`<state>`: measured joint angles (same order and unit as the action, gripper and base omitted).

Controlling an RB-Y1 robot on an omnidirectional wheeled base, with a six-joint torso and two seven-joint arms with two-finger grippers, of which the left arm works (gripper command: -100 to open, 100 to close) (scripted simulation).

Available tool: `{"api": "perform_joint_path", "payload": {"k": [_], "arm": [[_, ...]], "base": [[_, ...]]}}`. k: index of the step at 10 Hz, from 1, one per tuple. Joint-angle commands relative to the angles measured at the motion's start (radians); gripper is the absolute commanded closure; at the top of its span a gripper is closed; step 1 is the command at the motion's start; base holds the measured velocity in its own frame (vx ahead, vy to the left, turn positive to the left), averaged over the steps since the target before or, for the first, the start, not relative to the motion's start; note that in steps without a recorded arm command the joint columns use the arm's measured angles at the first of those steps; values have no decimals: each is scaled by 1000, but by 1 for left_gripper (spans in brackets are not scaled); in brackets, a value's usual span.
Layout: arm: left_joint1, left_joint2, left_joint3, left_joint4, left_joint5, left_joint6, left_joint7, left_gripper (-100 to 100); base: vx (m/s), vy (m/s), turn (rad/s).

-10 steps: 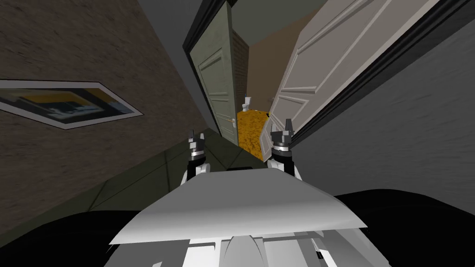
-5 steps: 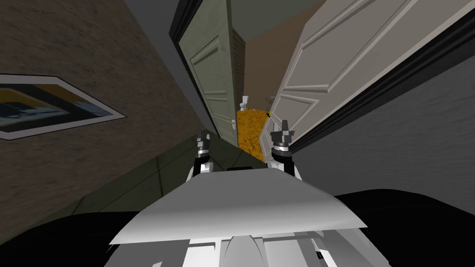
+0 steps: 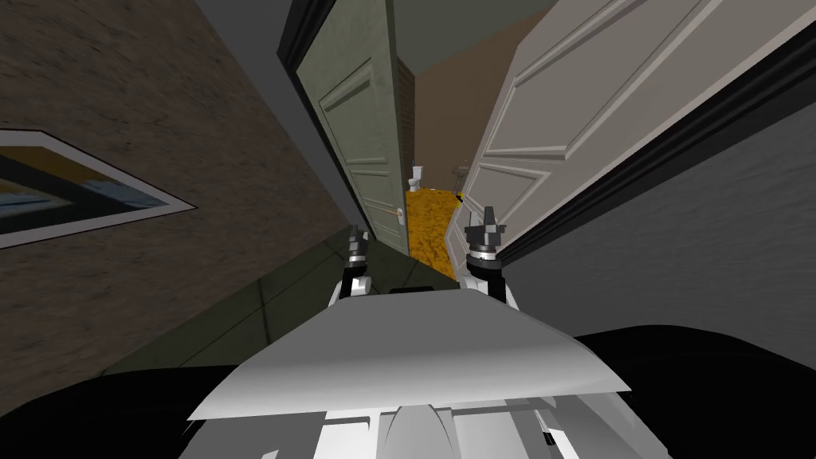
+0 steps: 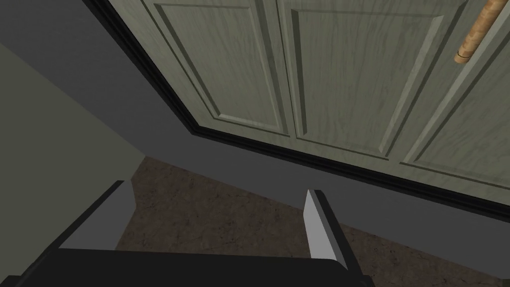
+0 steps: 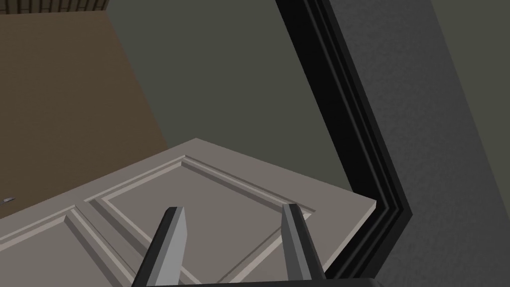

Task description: Push the door open

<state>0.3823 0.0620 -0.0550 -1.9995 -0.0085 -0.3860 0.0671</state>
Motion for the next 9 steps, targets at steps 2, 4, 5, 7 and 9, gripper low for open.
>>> {"api": "perform_joint_path", "payload": {"k": [2,4,5,7,9], "arm": [[-28,11,-23,55,0,10,8,-100],[-53,19,-42,99,0,18,13,-100],[-66,23,-52,121,0,22,15,-100],[-92,30,-71,166,0,30,21,-100],[-117,37,-90,212,0,39,26,-100]], "base": [[87,101,-88],[80,90,-117],[90,76,-88],[80,95,-101],[92,96,-95]]}}
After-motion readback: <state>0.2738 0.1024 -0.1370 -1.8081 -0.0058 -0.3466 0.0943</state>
